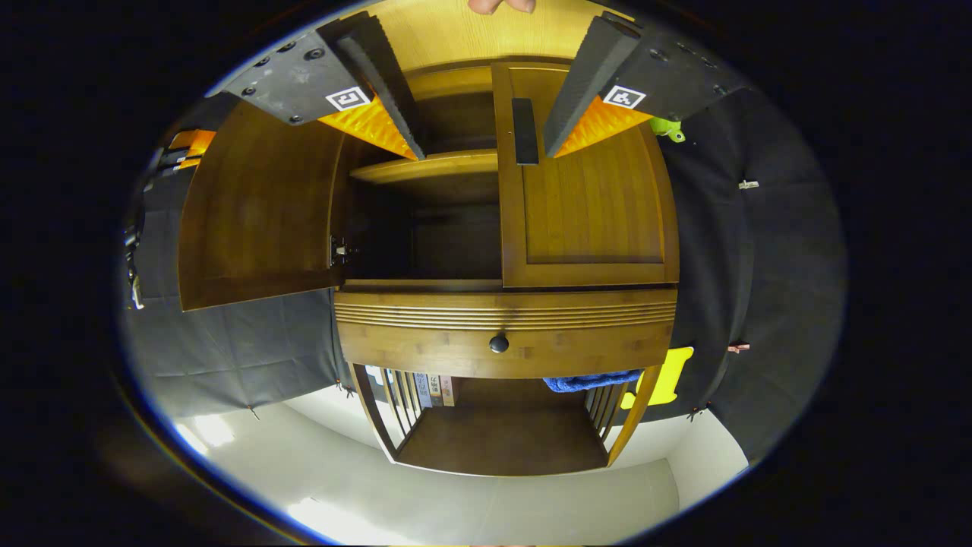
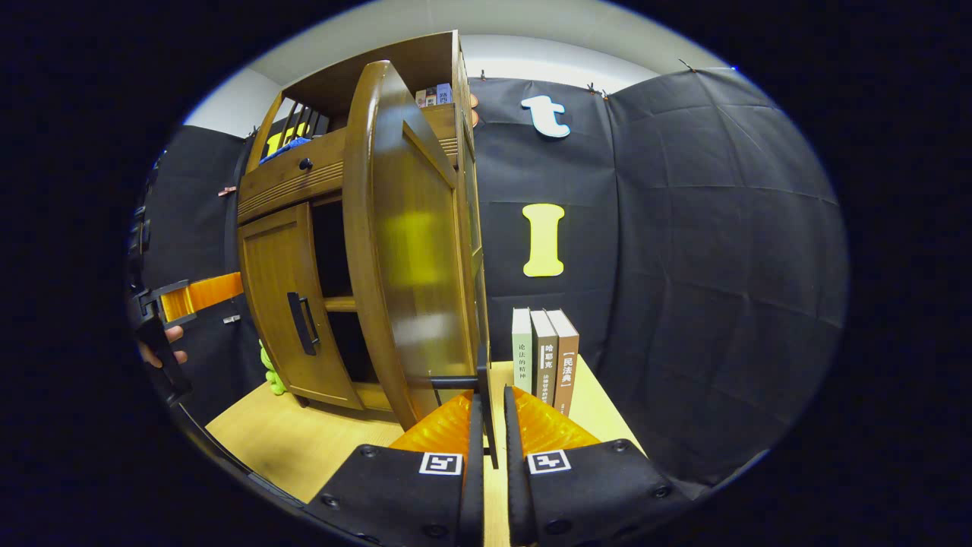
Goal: Open the right door of the double-door shoe cabinet with the right hand, and open the left door with the left hand.
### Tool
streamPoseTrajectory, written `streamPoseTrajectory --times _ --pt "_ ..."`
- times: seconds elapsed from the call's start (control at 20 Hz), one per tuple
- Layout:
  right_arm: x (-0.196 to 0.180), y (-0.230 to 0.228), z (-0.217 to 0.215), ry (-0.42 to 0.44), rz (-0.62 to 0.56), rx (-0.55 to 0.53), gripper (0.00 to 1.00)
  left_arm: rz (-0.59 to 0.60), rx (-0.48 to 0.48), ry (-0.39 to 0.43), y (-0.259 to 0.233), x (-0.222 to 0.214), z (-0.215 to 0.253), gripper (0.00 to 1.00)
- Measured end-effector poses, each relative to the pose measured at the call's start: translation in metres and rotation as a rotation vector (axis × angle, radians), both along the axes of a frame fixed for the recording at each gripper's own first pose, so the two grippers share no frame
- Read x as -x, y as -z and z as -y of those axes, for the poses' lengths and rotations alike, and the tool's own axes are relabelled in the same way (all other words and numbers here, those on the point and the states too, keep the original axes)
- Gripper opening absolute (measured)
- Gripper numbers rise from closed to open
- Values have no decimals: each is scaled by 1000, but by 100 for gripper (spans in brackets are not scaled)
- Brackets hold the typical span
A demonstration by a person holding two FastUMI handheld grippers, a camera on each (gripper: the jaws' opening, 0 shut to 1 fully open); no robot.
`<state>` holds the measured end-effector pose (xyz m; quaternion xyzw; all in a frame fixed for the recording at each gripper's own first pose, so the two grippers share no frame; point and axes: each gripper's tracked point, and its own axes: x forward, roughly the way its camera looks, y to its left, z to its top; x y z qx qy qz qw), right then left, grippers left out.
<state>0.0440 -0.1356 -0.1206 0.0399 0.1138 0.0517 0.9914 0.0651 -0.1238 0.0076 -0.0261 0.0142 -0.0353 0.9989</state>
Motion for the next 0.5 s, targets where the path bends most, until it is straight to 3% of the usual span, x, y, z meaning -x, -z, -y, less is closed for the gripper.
streamPoseTrajectory --times 0.25,0.5 --pt "3 0 11 5 10 29 16 -16 -18 -14 14 -16 -1 94" --pt "8 -5 25 64 22 51 16 -37 -26 -29 28 -37 -8 94"
